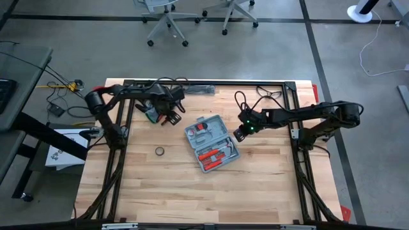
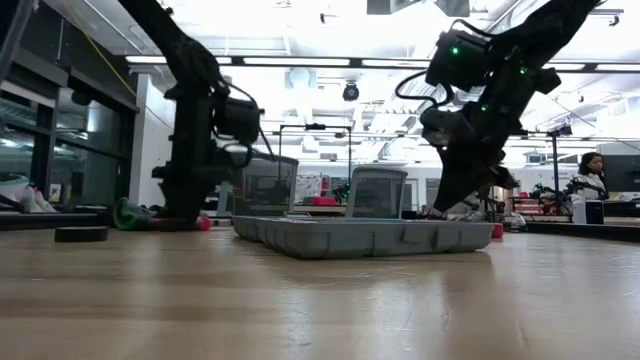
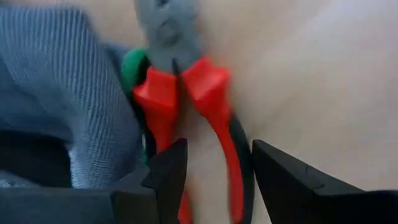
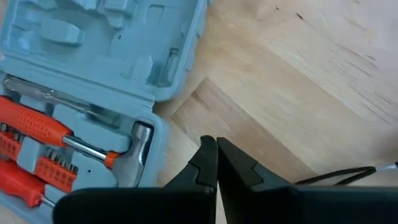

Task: Prefit tool cases
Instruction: Put the pliers into the gray prefit tool case, then put the electrical tape into the gray prefit tool case

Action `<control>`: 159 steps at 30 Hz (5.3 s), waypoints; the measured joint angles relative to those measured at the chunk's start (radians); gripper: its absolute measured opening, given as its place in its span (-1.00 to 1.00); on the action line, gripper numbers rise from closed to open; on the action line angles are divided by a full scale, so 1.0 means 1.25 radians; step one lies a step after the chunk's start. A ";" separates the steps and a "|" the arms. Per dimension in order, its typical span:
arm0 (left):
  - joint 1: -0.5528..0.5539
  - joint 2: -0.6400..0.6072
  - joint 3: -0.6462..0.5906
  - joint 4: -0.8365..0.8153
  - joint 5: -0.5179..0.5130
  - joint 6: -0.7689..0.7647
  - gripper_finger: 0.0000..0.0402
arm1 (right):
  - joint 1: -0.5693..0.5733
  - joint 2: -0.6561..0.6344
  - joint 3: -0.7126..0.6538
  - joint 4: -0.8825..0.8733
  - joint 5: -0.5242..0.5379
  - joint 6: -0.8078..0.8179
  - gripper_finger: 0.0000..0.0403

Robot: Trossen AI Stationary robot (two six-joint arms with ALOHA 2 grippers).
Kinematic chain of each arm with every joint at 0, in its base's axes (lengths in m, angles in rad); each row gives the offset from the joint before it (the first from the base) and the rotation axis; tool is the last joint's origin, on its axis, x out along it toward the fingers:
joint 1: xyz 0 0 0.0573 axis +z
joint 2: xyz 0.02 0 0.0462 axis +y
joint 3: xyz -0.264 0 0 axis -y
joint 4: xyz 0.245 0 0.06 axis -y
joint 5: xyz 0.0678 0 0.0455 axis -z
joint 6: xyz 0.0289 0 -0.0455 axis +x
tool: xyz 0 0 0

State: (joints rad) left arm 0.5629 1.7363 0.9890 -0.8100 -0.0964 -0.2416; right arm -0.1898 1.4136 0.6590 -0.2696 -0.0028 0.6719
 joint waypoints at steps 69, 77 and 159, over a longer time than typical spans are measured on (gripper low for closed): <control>-0.343 0.033 0.012 0.496 0.266 -0.231 -0.66 | -0.010 -0.010 0.000 0.034 0.045 -0.017 -1.00; -0.333 0.031 0.012 0.456 0.214 -0.259 -0.63 | -0.010 -0.010 0.000 0.034 0.044 -0.015 -1.00; -0.482 -0.516 -0.299 -0.043 0.156 -0.389 -0.98 | 0.026 0.200 0.362 -0.037 -0.076 -0.286 -1.00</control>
State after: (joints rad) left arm -0.0390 1.0913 0.6147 -0.8634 0.0981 -0.7284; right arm -0.1575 1.6633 1.1114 -0.3154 -0.0972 0.3140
